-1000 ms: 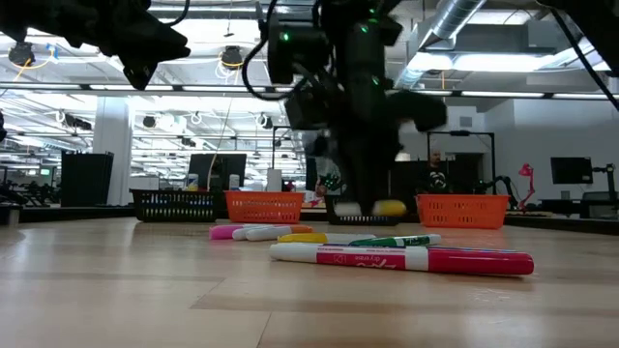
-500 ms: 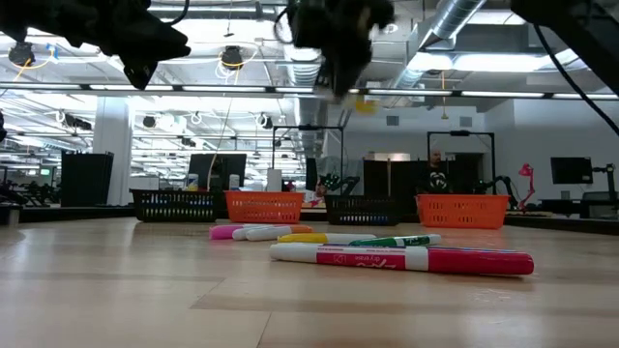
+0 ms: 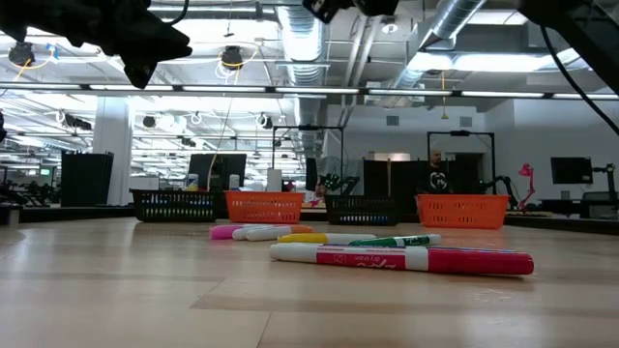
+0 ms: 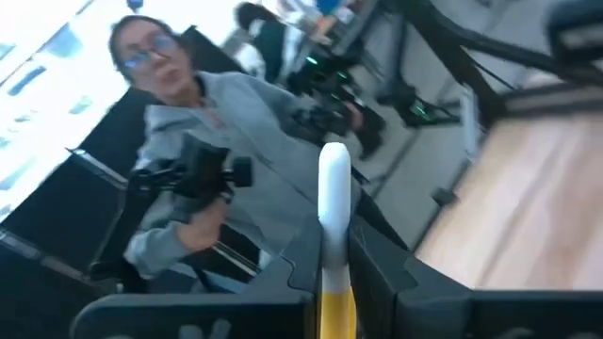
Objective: Pick & Place Markers
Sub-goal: Put the top yellow mini highlighter into the right black bin
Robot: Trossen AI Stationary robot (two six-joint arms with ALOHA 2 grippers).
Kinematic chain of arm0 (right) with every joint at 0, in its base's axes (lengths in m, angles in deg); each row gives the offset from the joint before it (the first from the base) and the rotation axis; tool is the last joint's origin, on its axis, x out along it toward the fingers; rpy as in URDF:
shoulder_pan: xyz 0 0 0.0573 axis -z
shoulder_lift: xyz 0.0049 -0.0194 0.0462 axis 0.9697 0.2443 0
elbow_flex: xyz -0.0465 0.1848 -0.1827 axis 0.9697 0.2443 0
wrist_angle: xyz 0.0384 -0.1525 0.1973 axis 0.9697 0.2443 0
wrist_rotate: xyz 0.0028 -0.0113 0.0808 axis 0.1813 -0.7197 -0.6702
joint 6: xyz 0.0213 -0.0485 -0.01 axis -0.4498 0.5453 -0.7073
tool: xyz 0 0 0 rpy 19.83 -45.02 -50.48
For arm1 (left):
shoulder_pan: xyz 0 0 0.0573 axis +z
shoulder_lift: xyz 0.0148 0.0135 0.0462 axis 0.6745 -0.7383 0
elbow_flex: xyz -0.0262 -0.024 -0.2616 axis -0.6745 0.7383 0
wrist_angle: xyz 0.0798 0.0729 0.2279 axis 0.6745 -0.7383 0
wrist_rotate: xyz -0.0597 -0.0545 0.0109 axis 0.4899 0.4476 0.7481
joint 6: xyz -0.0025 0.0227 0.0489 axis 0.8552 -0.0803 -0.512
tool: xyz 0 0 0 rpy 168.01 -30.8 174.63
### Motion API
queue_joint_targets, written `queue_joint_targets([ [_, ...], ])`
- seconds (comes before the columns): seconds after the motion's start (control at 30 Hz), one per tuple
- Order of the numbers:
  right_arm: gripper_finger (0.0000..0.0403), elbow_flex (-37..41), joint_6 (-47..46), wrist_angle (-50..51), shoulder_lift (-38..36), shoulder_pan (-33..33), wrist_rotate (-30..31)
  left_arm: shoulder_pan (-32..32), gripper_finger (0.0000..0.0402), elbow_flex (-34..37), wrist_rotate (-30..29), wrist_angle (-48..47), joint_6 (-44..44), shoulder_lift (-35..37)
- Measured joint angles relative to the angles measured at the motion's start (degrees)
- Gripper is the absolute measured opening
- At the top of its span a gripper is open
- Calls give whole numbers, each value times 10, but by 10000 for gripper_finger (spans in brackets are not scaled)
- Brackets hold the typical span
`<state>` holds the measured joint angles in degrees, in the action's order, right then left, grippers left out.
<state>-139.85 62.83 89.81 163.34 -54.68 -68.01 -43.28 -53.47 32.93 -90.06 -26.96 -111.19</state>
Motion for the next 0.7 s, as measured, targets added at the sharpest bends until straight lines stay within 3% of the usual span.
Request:
queue_joint_targets([
  [0.27, 24, 0, -26, -59, 0, -5, -29, 0, 80, 0, 0, 0, 0, 0],
  [0.37, 25, 0, -40, -52, 0, -5, 30, 0, 80, 0, -1, 0, 0, 0],
  [0.5, 16, 0, -30, 15, 0, -5, 237, 0, 80, 0, -1, 1, 0, 0],
  [0.7, 27, 0, -30, 88, 2, -23, 688, 0, 80, 0, -4, 0, 0, 0],
])
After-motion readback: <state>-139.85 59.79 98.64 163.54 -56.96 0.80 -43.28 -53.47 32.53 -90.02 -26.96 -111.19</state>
